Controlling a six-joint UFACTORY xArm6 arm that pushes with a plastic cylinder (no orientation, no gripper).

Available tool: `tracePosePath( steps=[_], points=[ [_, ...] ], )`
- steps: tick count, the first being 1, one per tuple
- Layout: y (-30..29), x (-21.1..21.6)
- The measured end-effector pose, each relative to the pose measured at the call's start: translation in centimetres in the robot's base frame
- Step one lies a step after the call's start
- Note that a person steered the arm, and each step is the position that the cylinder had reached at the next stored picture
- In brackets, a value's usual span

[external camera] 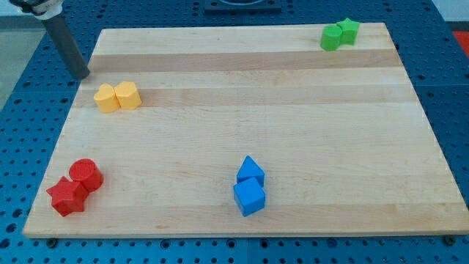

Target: Separate the heart from the hexagon

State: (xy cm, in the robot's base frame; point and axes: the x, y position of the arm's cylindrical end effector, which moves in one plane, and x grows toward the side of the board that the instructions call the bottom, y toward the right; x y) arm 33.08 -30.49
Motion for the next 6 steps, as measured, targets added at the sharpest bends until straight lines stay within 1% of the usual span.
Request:
tracePosePath(
  steps=[1, 2, 4, 6],
  points=[
    [1.4, 6.0],
    [2.1, 7.7],
    [4.8, 5.4],
    [9.7, 6.0]
  ],
)
